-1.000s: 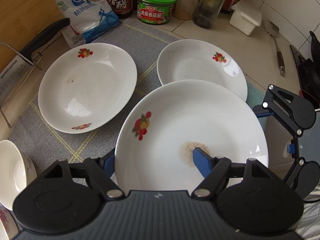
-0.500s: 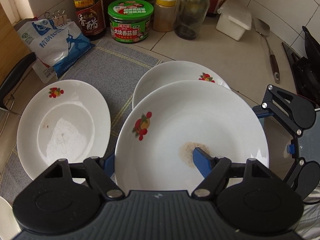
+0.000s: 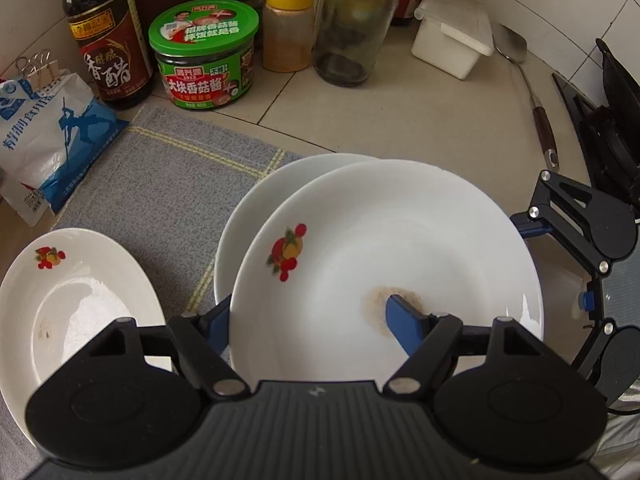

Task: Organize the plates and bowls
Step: 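Lower the stained plate onto the other white plate with the left gripper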

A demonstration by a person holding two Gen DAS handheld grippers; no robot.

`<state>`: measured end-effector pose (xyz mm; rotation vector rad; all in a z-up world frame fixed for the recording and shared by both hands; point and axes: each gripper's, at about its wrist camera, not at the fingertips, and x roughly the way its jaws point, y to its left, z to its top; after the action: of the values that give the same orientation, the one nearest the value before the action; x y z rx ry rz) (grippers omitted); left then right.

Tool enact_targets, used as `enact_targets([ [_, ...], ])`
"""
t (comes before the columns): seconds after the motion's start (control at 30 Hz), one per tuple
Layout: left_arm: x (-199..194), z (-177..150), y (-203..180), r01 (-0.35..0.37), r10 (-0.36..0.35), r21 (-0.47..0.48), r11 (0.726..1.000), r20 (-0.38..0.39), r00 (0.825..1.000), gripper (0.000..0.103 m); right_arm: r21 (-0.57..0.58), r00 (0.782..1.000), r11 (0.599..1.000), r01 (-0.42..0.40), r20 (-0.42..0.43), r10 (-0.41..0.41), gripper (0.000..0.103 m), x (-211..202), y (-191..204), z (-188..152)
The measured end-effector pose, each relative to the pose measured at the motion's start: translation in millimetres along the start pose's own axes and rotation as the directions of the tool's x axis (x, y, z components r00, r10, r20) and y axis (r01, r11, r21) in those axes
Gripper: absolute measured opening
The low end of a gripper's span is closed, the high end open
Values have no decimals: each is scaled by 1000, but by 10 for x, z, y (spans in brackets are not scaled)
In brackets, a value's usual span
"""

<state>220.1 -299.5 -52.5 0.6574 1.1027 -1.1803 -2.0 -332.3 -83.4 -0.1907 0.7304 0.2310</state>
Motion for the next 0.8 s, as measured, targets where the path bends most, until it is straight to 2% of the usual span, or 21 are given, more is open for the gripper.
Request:
enact_targets([
  [0.3, 168, 113, 25, 24, -24, 8, 1000, -12, 1000, 77, 54, 1000, 999, 1, -29, 1, 103, 66, -131, -27],
  [0.8, 308, 197, 39, 49, -48, 22, 999, -24, 999, 78, 74, 995, 997, 31, -102, -23, 103, 106, -167, 32],
])
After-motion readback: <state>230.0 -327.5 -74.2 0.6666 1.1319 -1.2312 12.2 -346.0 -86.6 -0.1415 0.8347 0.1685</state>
